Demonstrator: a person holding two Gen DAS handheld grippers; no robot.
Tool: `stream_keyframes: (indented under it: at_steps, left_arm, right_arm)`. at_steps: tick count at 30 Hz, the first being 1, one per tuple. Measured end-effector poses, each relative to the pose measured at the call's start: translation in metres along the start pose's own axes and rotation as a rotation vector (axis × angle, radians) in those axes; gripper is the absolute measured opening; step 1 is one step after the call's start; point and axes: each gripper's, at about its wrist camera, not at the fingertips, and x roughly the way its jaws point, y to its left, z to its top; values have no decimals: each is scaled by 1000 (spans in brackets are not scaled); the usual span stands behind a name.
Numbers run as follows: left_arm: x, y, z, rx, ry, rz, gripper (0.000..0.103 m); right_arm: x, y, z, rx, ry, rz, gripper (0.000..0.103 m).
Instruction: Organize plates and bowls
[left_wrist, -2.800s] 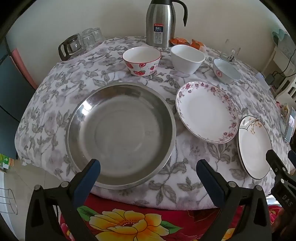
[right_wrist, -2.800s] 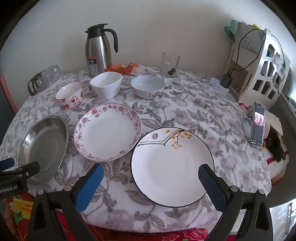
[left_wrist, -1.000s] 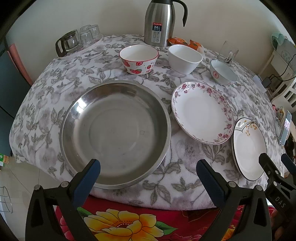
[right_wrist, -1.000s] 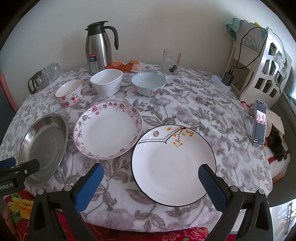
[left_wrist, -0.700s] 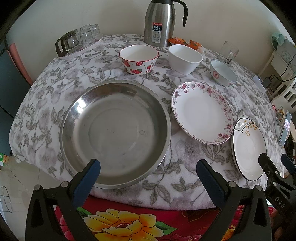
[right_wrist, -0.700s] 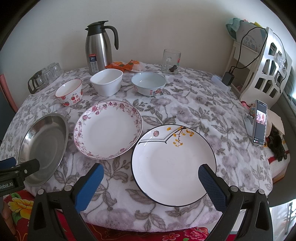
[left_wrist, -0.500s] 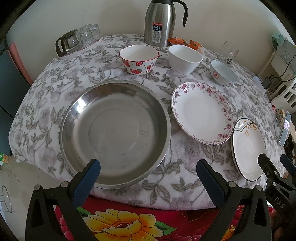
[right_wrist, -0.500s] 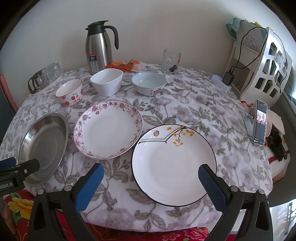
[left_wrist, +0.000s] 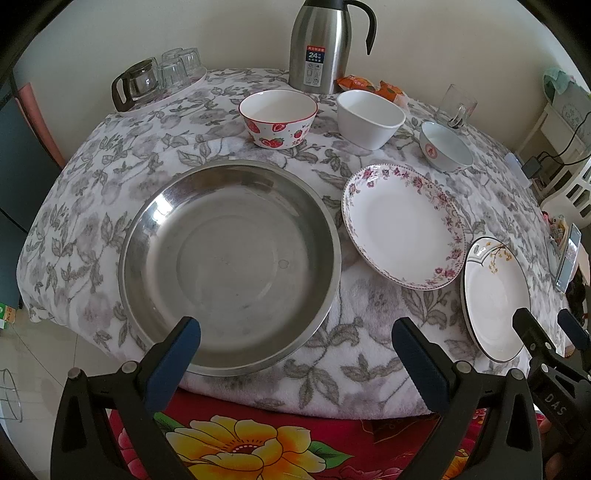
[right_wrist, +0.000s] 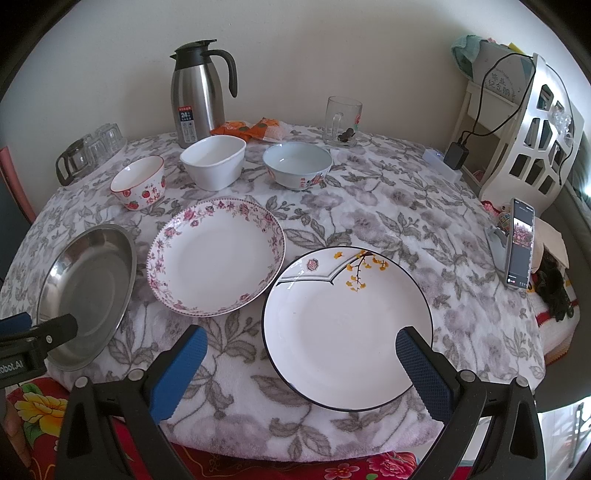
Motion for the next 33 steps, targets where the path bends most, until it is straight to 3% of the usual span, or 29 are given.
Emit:
stream_keyframes:
  at_steps: [12,19,25,30,33]
  left_arm:
    - [-8,16,5,-62,-14,-82,103]
    - [-26,63,25,-158,-103,-120,103]
    - [-41,121,47,-221,-210,-86,103]
    - [-25,158,50,-289,-189,-35,103]
    - [-1,176,52,-314,-162,-62,103]
  right_arm:
    - [2,6,4,-1,-5,26,103]
    - [-3,40,18,-45,-65,169,103]
    - [5,77,29,-60,-41,313,103]
    - [16,116,34,-131,-21,380,97]
    - [34,132,33,-128,56,413,92]
